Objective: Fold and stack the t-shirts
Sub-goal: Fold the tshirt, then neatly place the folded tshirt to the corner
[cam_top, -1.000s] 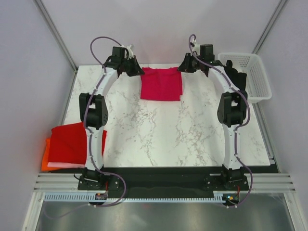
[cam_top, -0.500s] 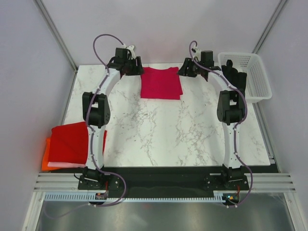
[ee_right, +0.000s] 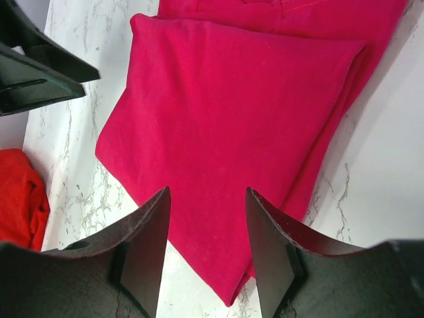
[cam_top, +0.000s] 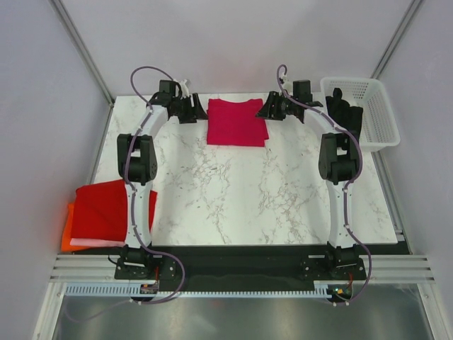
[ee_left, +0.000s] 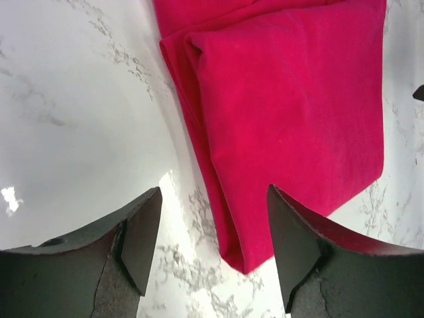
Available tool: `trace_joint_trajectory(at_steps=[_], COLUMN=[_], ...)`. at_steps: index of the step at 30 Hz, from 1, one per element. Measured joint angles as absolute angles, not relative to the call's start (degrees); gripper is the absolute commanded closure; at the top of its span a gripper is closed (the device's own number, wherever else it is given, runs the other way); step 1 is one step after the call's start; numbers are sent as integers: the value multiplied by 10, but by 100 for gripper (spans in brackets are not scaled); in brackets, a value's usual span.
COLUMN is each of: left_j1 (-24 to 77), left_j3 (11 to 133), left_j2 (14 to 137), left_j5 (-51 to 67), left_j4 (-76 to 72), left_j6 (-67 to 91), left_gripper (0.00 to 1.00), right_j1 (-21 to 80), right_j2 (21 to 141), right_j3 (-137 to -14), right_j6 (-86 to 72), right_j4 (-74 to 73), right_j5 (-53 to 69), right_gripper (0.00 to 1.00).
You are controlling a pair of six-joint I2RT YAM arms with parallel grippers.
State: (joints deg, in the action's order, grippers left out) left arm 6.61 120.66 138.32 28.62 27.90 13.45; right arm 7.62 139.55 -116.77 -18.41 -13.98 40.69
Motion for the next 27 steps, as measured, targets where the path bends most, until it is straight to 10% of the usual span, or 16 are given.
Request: trace_joint_trajectory(at_steps=[27], left_j1=[76], left_j3=[1292], left_j2=[1537], left_j5=[442], left_j4=[130], left_j6=[280], left_gripper=[50], right_j1=[118], right_j2=[1441], right_j3=[-1183], right_j6=[-183], right_j4=[-150], right_j5=[385], right_gripper=[40])
